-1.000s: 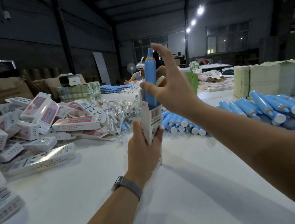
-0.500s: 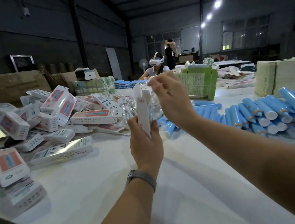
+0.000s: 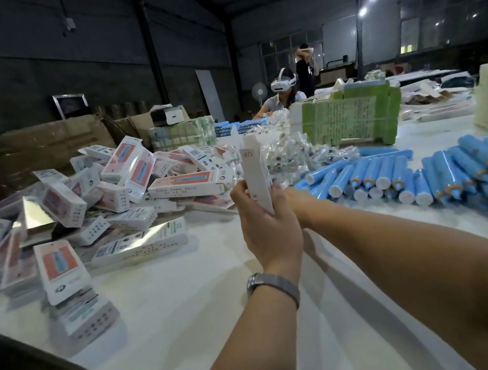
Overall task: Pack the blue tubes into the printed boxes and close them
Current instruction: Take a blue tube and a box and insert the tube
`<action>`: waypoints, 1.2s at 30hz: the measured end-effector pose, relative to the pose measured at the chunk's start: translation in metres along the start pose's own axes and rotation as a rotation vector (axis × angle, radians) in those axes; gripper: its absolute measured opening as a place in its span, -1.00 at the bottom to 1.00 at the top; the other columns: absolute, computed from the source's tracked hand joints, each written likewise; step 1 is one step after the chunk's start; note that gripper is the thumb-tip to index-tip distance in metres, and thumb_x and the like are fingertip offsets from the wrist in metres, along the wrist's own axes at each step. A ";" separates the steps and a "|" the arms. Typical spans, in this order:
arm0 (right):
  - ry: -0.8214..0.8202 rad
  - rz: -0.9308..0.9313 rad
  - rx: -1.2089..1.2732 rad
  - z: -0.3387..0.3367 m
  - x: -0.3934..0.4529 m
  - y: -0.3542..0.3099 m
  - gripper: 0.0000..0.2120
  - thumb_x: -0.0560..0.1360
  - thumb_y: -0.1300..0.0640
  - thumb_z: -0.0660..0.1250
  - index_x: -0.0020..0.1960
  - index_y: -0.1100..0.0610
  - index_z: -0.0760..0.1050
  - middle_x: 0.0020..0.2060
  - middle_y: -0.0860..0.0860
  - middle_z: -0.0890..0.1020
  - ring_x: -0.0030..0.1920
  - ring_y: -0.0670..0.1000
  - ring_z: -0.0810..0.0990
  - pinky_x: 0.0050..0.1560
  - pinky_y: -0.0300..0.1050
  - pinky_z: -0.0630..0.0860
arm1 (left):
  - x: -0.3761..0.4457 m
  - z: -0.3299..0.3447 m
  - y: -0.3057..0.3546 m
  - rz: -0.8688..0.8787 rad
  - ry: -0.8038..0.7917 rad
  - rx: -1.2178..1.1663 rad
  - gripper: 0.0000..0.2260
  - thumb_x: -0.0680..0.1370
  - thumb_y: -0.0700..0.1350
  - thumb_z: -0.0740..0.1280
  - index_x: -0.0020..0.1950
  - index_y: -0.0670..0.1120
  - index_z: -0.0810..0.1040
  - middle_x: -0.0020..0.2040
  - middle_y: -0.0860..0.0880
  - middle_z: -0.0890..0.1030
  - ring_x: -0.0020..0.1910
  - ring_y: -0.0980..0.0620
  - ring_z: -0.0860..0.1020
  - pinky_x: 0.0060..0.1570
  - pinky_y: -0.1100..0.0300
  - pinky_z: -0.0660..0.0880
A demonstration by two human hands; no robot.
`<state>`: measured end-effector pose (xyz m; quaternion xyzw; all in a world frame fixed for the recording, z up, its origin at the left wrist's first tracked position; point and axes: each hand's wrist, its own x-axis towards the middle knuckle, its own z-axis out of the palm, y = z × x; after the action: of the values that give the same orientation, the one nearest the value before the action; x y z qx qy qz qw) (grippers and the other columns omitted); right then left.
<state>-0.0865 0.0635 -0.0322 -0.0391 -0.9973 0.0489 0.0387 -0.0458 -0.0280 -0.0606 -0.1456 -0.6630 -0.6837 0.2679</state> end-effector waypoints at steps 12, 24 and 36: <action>0.219 0.155 0.126 -0.004 -0.024 0.029 -0.95 0.54 0.16 0.26 -0.03 0.06 0.48 -0.05 0.08 0.61 -0.06 0.14 0.53 -0.16 -0.09 0.36 | -0.011 -0.003 0.011 0.096 -0.129 -0.047 -0.74 0.53 0.11 0.31 0.11 0.21 0.26 -0.01 0.19 0.56 0.06 -0.11 0.62 0.03 -0.03 0.56; 0.942 -0.257 1.062 -0.102 -0.134 0.021 -0.56 0.48 0.37 0.41 0.18 -0.06 0.40 -0.13 0.08 0.57 -0.31 -0.03 0.67 -0.29 -0.20 0.60 | -0.020 0.004 0.010 0.159 -0.202 -0.032 -0.75 0.57 -0.03 0.41 0.07 0.06 0.32 -0.01 -0.05 0.63 -0.02 -0.22 0.65 -0.07 -0.14 0.58; 1.010 -0.307 0.230 -0.084 -0.139 0.020 -0.77 0.48 0.21 0.46 0.12 0.19 0.56 -0.12 -0.03 0.60 -0.10 0.04 0.57 -0.03 0.07 0.54 | -0.026 0.006 0.012 0.256 -0.281 -0.028 -0.64 0.57 -0.10 0.43 -0.03 0.13 0.21 -0.02 -0.05 0.62 -0.12 -0.14 0.56 -0.23 0.14 0.47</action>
<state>0.0603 0.0800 0.0385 0.0931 -0.8370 0.1269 0.5240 -0.0187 -0.0177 -0.0644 -0.3267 -0.6603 -0.6262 0.2554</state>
